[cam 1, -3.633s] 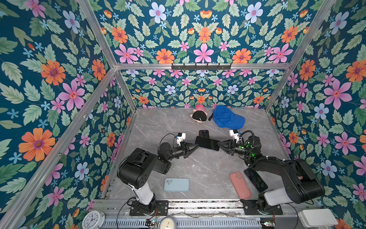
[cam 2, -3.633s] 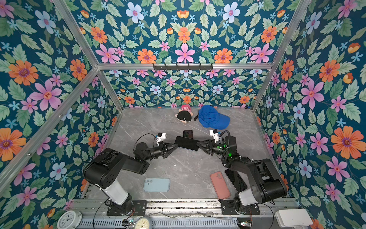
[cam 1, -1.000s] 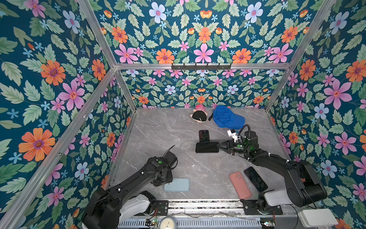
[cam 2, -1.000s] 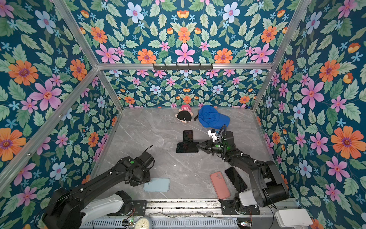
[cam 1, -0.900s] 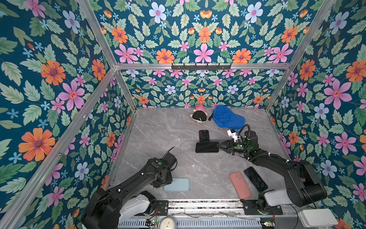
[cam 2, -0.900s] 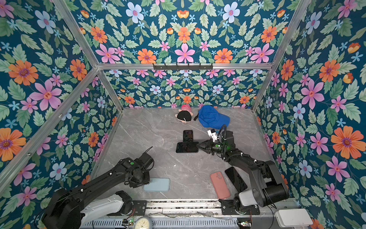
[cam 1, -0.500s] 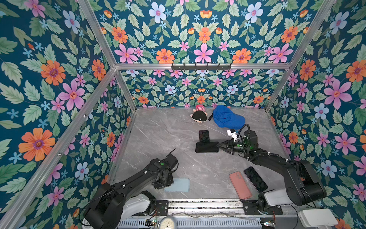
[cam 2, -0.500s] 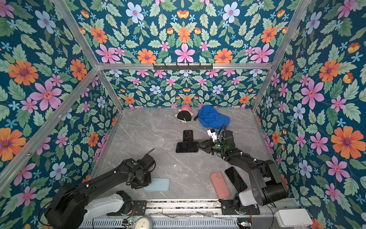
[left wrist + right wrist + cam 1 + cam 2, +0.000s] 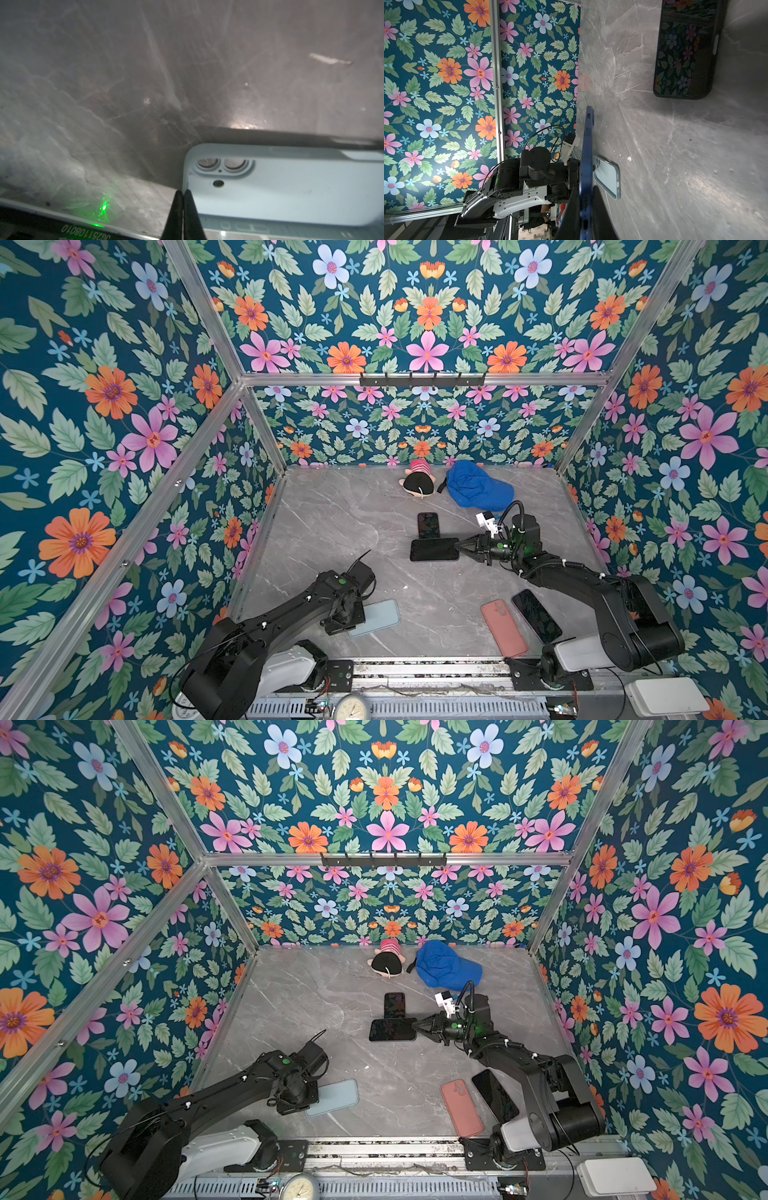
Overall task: Put the phone into the phone case
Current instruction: 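Grasp the light blue case edge with the left gripper and drag it under the phone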
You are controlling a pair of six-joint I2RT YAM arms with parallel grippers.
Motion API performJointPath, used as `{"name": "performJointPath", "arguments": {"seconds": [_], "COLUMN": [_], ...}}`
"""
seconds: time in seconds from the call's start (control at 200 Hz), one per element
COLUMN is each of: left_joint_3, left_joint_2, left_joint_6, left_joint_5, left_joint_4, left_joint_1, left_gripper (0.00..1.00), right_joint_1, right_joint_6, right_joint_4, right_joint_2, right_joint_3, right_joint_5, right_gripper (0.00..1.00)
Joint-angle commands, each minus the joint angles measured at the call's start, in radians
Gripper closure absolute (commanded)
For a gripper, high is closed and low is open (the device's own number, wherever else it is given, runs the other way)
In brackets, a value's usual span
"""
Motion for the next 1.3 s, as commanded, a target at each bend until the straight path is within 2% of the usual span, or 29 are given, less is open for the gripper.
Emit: {"name": "performJointPath", "arguments": {"seconds": [0.0, 0.3, 0.37, 0.615, 1.0, 1.295], "left_joint_3": [0.007, 0.100, 0.100, 0.159, 0.328, 0.447], "left_joint_2": [0.000, 0.084, 0.110, 0.094, 0.330, 0.475], "left_joint_6": [0.015, 0.076, 0.089, 0.111, 0.271, 0.340], "left_joint_5": [-0.011, -0.031, 0.014, 0.033, 0.054, 0.073], "left_joint_4": [-0.005, 0.017, 0.030, 0.100, 0.179, 0.235], "left_joint_1": [0.001, 0.002, 0.017, 0.014, 0.012, -0.007], "left_gripper": [0.95, 0.96, 0.98, 0.96, 0.97, 0.98], "right_joint_1": [0.001, 0.000, 0.000, 0.000, -0.005, -0.029], "right_joint_6": [0.008, -0.002, -0.017, -0.059, -0.108, -0.162], "right_joint_4": [0.049, 0.036, 0.016, -0.048, -0.170, -0.276], "right_joint_2": [0.001, -0.018, -0.025, -0.048, -0.161, -0.215], "right_joint_3": [-0.006, -0.027, -0.027, -0.033, -0.047, -0.034], "right_joint_5": [-0.010, -0.022, -0.029, -0.041, -0.027, -0.024], "right_gripper": [1.00, 1.00, 1.00, 1.00, 1.00, 1.00]}}
